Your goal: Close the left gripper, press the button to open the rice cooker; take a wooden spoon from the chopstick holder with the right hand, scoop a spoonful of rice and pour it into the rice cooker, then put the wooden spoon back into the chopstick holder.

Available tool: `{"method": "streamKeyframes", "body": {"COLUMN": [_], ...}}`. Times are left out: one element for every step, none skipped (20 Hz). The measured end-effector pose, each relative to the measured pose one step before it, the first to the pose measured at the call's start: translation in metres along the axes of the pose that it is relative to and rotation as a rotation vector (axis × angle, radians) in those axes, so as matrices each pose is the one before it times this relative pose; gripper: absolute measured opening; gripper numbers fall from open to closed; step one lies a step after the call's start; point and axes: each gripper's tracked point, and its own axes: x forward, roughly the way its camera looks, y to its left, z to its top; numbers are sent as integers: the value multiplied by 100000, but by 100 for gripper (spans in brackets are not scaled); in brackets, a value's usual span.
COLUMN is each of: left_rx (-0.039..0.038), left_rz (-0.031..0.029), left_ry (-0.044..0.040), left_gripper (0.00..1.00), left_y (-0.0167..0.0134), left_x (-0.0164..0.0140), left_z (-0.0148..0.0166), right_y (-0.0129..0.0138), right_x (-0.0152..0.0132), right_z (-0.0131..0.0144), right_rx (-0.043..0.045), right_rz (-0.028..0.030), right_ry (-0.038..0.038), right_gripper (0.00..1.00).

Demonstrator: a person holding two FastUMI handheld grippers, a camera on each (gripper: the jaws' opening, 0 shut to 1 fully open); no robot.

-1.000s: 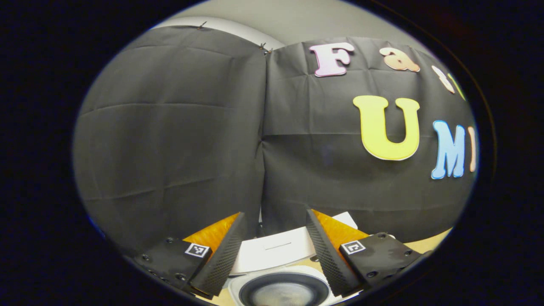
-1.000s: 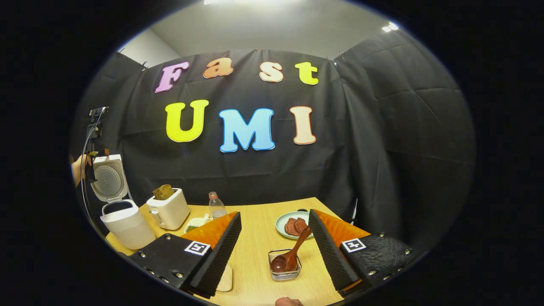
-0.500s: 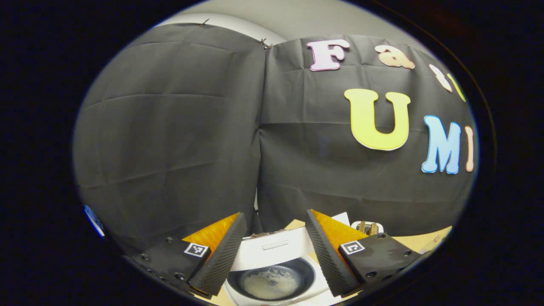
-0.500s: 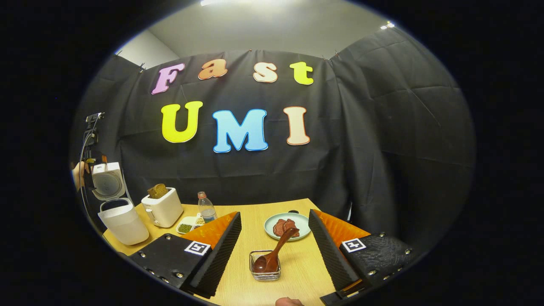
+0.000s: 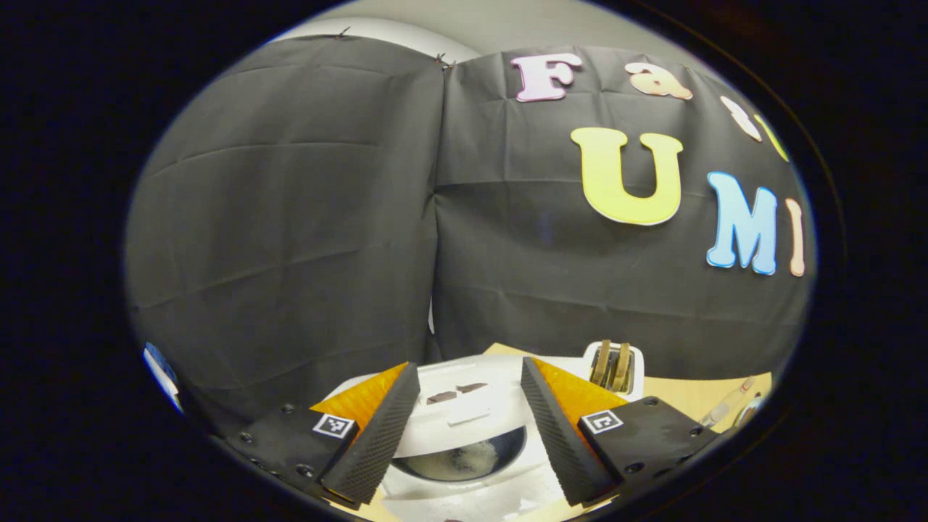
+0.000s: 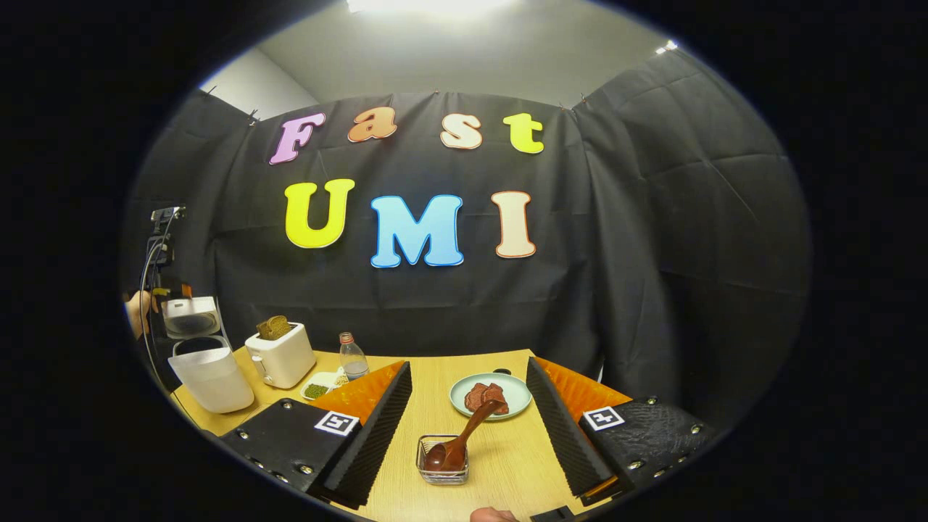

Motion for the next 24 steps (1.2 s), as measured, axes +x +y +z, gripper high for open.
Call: {"method": "streamKeyframes", "body": {"left_rx": [1603, 1065, 777, 238, -694, -1158, -441, -98, -141, -523, -1478, -2886, -2805, -2233, -981, 157, 1521, 2017, 1813, 854, 56, -199, 96, 711], "left_rz": [764, -186, 183, 329, 85, -7, 65, 209, 203, 138, 20, -53, 405, 305, 267, 520, 392, 728, 613, 425, 357, 271, 258, 649], "left_ry": [-435, 1397, 310, 507, 887, 804, 853, 137, 113, 103, 188, 910, 1311, 2515, 1933, 1555, 377, 63, -72, 462, 697, 728, 976, 157], "left_gripper": [98, 98, 97, 97, 97, 97, 98, 98, 100, 98, 99, 96, 98, 94, 98, 92, 92, 92, 95, 92, 96, 96, 96, 96], "left_y": [-88, -241, -191, -97, -30, -63, -33, 113, -196, -55, 37, 4, -31, -83, -112, -122, -83, -5, 16, -1, 53, -39, 3, -23], "left_x": [-346, -98, -50, -31, -162, -66, 11, -89, -193, -107, 66, -38, -29, 89, 15, 169, 140, 65, 106, -6, 117, 147, -183, -70], "left_z": [-743, -766, -517, -486, -542, -495, -619, -328, -372, -249, -85, -358, -622, -609, -825, -1005, -687, -518, -349, -246, -314, -297, -200, -145], "right_y": [-223, -235, -224, -242, -202, -249, -254, -207, -135, -169, -68, -58, -59, -59, -36, -31, -4, -165, 2, 29, -22, -81, 41, -91], "right_x": [-44, -3, -52, -110, -18, 36, 50, -11, 7, 9, -4, -29, -42, 65, 36, -30, 83, -6, -3, -132, -23, 23, 12, -36], "right_z": [-46, -158, -64, -182, -93, -192, -35, -170, -103, -111, -24, -155, -56, -88, -61, -79, 47, 61, 46, 9, 49, -112, 38, -81], "right_rx": [-136, 5, 156, 261, 320, 295, 118, -66, -176, -99, 38, 16, -85, -241, -362, -403, -372, -250, -150, -222, -326, -304, -186, -82], "right_rz": [116, -98, 44, -123, -10, -162, -104, -60, -67, -68, 172, 205, 23, 50, 58, -19, -6, -50, 159, 123, -21, -4, 83, 96], "right_ry": [-4, 256, 190, 432, 459, 175, 126, 169, 260, 251, 328, 248, 151, 57, 190, 178, -13, -93, -47, -112, -41, 100, 26, 142], "right_gripper": [97, 97, 97, 97, 97, 97, 97, 97, 97, 97, 97, 97, 97, 97, 97, 97, 97, 97, 97, 97, 97, 97, 97, 97]}}
